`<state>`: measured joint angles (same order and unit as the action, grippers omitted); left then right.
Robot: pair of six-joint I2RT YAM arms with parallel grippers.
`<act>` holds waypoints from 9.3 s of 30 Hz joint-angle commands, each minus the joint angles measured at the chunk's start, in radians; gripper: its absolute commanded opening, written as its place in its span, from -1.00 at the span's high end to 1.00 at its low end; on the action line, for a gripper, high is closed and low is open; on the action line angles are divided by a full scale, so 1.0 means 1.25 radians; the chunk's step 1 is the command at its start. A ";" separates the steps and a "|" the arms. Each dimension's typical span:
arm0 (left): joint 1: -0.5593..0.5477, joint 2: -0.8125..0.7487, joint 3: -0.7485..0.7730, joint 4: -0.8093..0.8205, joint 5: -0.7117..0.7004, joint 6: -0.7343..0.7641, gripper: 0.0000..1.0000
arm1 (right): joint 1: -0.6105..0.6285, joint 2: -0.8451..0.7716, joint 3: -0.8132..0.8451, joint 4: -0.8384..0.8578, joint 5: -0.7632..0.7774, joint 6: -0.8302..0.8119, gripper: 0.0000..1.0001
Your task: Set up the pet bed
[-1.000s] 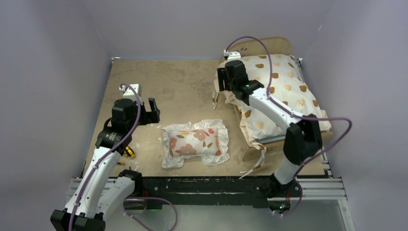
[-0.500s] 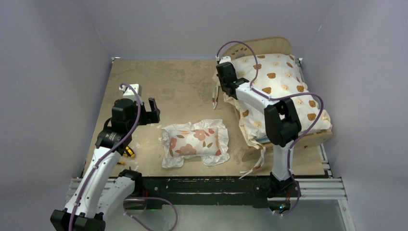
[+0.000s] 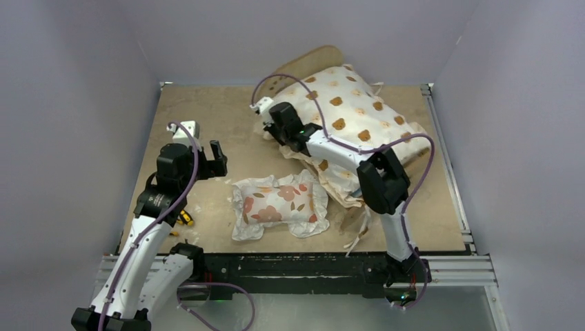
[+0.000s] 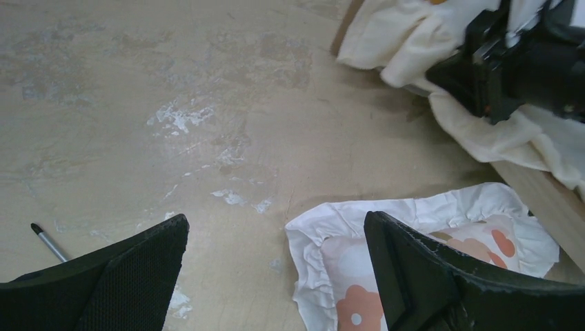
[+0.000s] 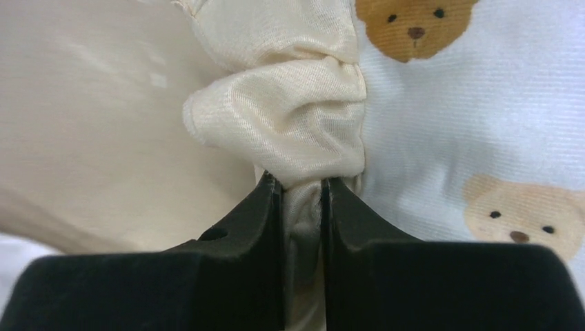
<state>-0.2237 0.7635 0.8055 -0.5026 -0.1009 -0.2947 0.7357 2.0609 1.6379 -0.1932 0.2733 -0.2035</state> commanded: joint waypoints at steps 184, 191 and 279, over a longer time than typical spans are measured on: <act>-0.515 0.452 0.220 0.092 -0.721 -0.030 1.00 | -0.302 -0.907 -0.374 -0.004 -0.352 0.409 1.00; -0.429 0.335 0.152 0.084 -0.549 -0.132 1.00 | -0.301 -0.939 -0.405 -0.040 -0.212 0.432 1.00; -0.230 0.068 0.065 -0.084 -0.423 -0.170 -0.55 | -0.225 -0.502 -0.388 0.108 -0.135 0.362 0.35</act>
<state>-0.5568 0.7856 0.8787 -0.6624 -0.7040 -0.4862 0.4587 1.5276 1.1301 -0.0578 0.1349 0.2306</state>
